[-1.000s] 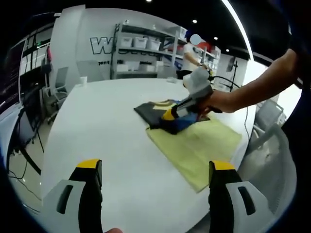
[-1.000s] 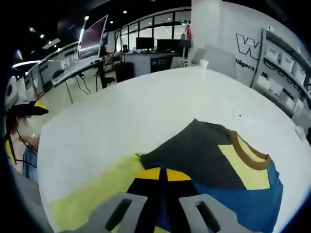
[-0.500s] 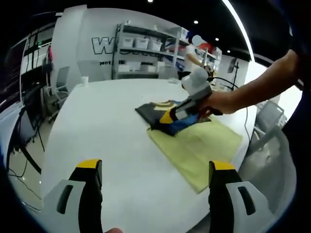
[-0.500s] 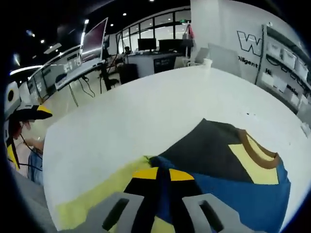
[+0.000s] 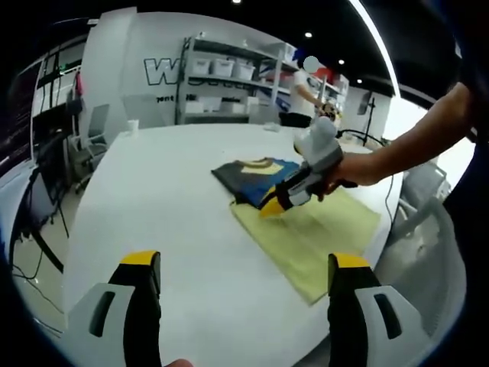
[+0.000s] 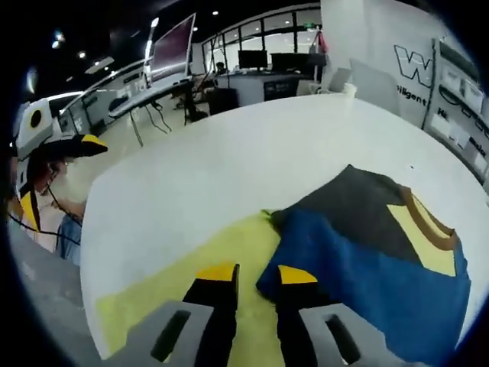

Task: Fold the garment on the visible template until the final outline fits inside the template.

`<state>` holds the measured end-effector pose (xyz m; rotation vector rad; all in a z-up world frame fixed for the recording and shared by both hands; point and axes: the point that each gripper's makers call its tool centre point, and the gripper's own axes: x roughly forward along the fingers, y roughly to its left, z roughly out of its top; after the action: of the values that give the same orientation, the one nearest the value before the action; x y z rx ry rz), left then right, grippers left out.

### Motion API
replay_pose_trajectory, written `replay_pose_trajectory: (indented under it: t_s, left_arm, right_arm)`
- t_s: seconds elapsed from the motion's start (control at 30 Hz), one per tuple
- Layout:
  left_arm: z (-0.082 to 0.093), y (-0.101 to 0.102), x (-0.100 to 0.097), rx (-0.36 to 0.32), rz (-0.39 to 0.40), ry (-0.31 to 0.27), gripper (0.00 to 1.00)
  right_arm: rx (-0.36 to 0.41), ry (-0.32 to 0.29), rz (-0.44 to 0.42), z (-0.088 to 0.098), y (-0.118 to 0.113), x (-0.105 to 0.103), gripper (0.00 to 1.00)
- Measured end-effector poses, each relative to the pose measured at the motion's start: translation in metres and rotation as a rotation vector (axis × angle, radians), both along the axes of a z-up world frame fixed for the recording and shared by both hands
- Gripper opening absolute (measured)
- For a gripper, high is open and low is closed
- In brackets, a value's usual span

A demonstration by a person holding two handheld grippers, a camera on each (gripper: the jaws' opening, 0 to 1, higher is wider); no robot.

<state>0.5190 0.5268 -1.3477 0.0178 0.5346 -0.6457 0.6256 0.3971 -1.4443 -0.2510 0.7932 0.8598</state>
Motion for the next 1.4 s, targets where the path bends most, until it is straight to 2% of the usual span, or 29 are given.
replay_pose_trajectory:
  t_s: [0.03, 0.13, 0.17, 0.23, 0.27, 0.3, 0.37, 0.43, 0.47, 0.5, 0.53, 0.63, 0.67, 0.77, 0.93, 1.03, 1.1, 1.17, 1.27, 1.4]
  left_arm:
    - [0.001, 0.0, 0.0, 0.0, 0.0, -0.002, 0.88]
    - [0.002, 0.0, 0.001, -0.004, 0.002, -0.005, 0.88]
    - [0.002, 0.0, 0.002, -0.003, 0.002, -0.005, 0.88]
    - [0.003, 0.0, 0.001, 0.0, 0.001, -0.007, 0.88]
    - [0.003, 0.0, 0.001, -0.001, 0.002, -0.008, 0.88]
    - [0.003, 0.001, 0.001, -0.002, 0.003, -0.007, 0.88]
    - [0.002, 0.001, 0.0, -0.003, 0.007, -0.004, 0.88]
    - [0.002, 0.002, -0.001, -0.001, 0.009, -0.005, 0.88]
    - [0.003, 0.003, -0.001, 0.0, 0.009, -0.006, 0.88]
    - [0.003, 0.004, -0.001, -0.002, 0.012, -0.006, 0.88]
    - [0.003, 0.004, -0.001, -0.003, 0.014, -0.005, 0.88]
    - [0.003, 0.006, 0.0, 0.002, 0.017, -0.004, 0.88]
    - [0.003, 0.006, 0.0, 0.002, 0.017, -0.004, 0.88]
    - [0.005, 0.006, 0.0, 0.009, 0.012, -0.009, 0.88]
    - [0.005, 0.004, 0.002, 0.011, 0.008, -0.008, 0.88]
    - [0.006, 0.0, 0.003, 0.009, 0.002, -0.009, 0.88]
    - [0.006, -0.004, 0.003, 0.015, -0.008, -0.01, 0.88]
    - [0.008, -0.006, 0.004, 0.011, -0.012, -0.013, 0.88]
    - [0.009, -0.009, 0.005, 0.013, -0.02, -0.016, 0.88]
    - [0.009, -0.015, 0.006, 0.013, -0.034, -0.022, 0.88]
  right_arm:
    - [0.008, -0.022, 0.004, 0.002, 0.002, -0.001, 0.11]
    - [-0.006, -0.028, -0.003, 0.002, 0.001, 0.0, 0.09]
    - [-0.066, -0.064, -0.004, 0.003, -0.007, 0.006, 0.08]
    - [-0.082, -0.167, -0.006, 0.011, -0.011, 0.017, 0.1]
    - [-0.094, -0.169, -0.023, 0.011, -0.015, 0.019, 0.14]
    - [-0.101, -0.155, -0.026, 0.008, -0.017, 0.018, 0.16]
    - [-0.098, -0.06, -0.017, -0.003, -0.016, 0.009, 0.14]
    - [-0.089, -0.103, -0.018, 0.0, -0.015, 0.013, 0.15]
    - [-0.1, -0.094, -0.02, -0.002, -0.015, 0.012, 0.14]
    - [-0.125, -0.119, 0.003, -0.002, -0.016, 0.014, 0.13]
    - [-0.146, -0.123, 0.007, -0.002, -0.017, 0.014, 0.11]
    - [-0.136, -0.117, -0.006, -0.001, -0.021, 0.02, 0.04]
    - [-0.118, -0.103, -0.027, 0.0, -0.023, 0.022, 0.0]
    - [-0.034, 0.007, -0.115, 0.002, -0.024, 0.019, 0.0]
    - [-0.029, -0.029, -0.059, 0.01, -0.024, 0.011, 0.0]
    - [-0.052, -0.019, -0.008, 0.002, -0.025, 0.004, 0.0]
    - [-0.039, -0.031, -0.002, 0.003, -0.026, 0.003, 0.0]
    - [-0.01, -0.028, -0.012, 0.008, -0.026, 0.002, 0.08]
    - [0.025, -0.063, -0.011, 0.02, -0.027, 0.003, 0.24]
    - [0.029, -0.087, -0.026, 0.033, -0.042, 0.005, 0.24]
